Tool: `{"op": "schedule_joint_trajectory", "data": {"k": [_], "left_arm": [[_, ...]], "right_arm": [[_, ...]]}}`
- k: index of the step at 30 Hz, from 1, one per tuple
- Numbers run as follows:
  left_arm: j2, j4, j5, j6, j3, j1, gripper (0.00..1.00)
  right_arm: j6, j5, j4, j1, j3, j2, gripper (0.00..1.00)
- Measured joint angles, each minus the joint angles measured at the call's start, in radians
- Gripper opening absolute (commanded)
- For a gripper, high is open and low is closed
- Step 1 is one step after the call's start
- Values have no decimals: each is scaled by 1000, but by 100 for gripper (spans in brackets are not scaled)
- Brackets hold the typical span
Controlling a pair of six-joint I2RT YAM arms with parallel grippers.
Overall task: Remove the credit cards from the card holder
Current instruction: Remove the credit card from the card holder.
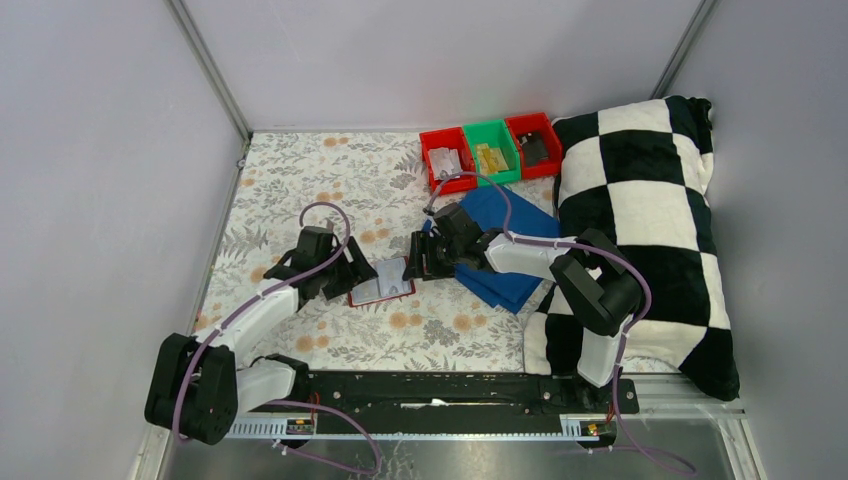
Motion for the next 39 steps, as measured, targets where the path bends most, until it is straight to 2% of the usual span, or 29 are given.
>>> {"op": "schedule_joint_trajectory", "data": {"k": [20,29,39], "left_arm": [[79,14,-43,9,4,-14,78],[92,-10,-89,43,71,-89,80],[117,-30,-128,54,93,-109,82]], "right_arm": [[32,-24,14,0,0,23,71],[37,-25,14,0,0,27,72],[48,-23,13,0,3,33,71]]}}
